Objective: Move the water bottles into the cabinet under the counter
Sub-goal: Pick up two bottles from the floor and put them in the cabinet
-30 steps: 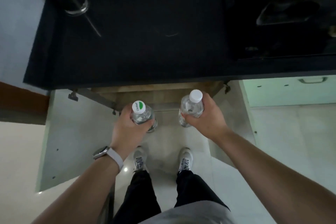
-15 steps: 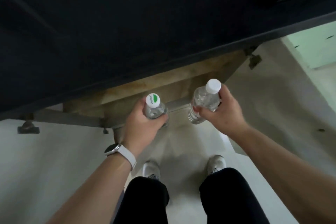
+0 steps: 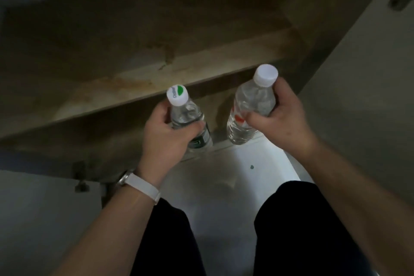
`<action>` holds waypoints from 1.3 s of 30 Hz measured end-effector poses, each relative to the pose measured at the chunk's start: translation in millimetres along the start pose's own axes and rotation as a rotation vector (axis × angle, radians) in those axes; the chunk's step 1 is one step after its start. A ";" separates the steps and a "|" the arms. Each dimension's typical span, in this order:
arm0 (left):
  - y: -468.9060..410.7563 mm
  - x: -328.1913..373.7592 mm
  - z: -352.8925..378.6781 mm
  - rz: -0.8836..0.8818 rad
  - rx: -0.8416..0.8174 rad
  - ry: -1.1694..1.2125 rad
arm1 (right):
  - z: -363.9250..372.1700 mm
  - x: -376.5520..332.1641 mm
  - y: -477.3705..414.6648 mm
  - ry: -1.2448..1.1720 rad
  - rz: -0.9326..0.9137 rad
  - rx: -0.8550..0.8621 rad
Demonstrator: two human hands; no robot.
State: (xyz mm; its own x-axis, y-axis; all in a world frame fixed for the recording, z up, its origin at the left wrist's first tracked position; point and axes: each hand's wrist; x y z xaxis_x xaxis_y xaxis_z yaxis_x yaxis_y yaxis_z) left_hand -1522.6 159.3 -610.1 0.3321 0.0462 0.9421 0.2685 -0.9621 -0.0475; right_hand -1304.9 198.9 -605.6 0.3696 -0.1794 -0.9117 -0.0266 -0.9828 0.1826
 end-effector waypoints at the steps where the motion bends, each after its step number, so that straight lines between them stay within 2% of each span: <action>1: -3.9 -1.9 2.6 0.014 0.003 0.013 | 1.3 2.3 -3.0 -0.017 -0.019 0.000; 8: -39.1 30.9 1.5 0.130 0.010 0.097 | -8.5 -25.3 -19.0 -0.216 -0.201 0.018; 21: -109.0 100.7 -3.0 0.297 0.041 0.052 | -42.0 -98.9 -79.9 -0.359 -0.227 0.137; 30: -144.5 104.4 16.1 0.312 0.050 0.082 | -39.6 -107.9 -128.3 -0.298 -0.152 0.126; 39: -146.2 92.4 39.2 0.401 0.129 0.114 | -36.1 -96.9 -133.0 -0.255 -0.158 0.071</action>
State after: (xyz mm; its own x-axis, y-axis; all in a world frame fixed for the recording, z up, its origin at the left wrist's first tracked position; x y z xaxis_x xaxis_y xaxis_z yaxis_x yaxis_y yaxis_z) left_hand -1495.8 314.7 -529.1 0.3330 -0.3609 0.8711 0.2515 -0.8564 -0.4509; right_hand -1303.7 348.6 -528.3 0.1290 -0.0201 -0.9914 -0.0553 -0.9984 0.0131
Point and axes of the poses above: each hand's wrist, its own y-axis away from the middle knuckle, its own z-axis out of the palm, x = y × z, and after that the axes turned 12 degrees about z, right-handed
